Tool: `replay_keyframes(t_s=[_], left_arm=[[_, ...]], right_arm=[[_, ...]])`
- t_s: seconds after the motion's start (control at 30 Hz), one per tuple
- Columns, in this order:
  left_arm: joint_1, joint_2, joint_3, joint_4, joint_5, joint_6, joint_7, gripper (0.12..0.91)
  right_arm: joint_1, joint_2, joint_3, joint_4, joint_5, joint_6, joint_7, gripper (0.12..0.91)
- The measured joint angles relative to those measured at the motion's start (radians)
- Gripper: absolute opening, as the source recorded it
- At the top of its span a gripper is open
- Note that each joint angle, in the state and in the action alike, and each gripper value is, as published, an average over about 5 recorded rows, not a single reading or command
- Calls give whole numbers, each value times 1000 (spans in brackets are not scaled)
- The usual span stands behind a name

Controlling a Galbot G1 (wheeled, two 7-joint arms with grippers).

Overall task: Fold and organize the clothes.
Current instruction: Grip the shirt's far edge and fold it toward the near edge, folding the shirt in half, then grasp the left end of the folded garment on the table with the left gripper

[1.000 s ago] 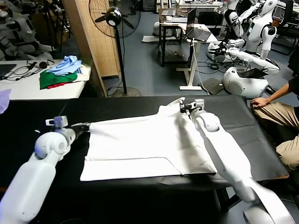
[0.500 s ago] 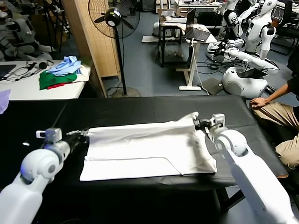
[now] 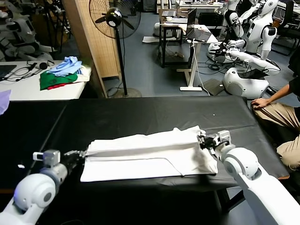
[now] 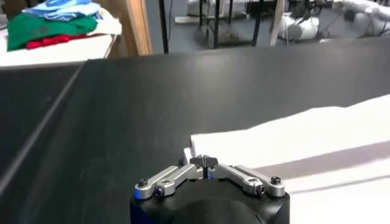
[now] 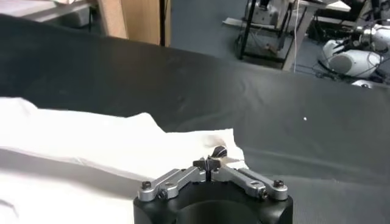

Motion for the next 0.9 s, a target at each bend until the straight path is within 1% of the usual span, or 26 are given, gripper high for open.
replay_keyframes(t_s=[0.07,0.1,0.13,0.2,0.23,0.3,0.33,0.43,0.47,0.53,0.57,0.67,0.73,0.9], left_arm=[[11,-3,-1,-7,2,7,-1,126],[16,-4,-2,-10,2,13,-2,126],[21,-5,-3,-14,3,18,-3,132],[30,-6,-8,-23,3,26,-8,175],[35,-6,-12,-29,2,27,-10,213],[44,-7,-20,-41,0,28,-17,317],[48,-7,-25,-48,-1,28,-20,368],[51,-1,-41,-67,-22,27,-21,552],[46,3,-47,-71,-33,25,-23,619],[28,9,-56,-72,-56,14,-33,710],[14,10,-58,-69,-66,5,-40,754],[-45,1,-45,-41,-99,-20,-52,791],[-96,-17,-25,-5,-118,-31,-56,797],[-209,-80,19,110,-137,-38,-55,798]], right_arm=[[-13,-6,8,11,0,0,-2,141],[-20,-9,13,18,1,0,-4,167],[-27,-13,20,25,3,0,-7,209],[-42,-20,37,41,10,0,-10,302],[-49,-24,47,49,15,0,-11,368],[-58,-31,73,62,32,0,-11,469],[-59,-34,88,66,42,0,-10,536],[-46,-31,127,64,62,0,7,684],[-35,-25,134,56,58,0,14,716],[-6,-2,133,28,32,2,25,765],[10,13,128,9,14,5,27,775],[61,64,96,-62,-37,31,21,796],[91,94,73,-111,-57,49,16,798],[149,150,29,-218,-70,71,7,798]])
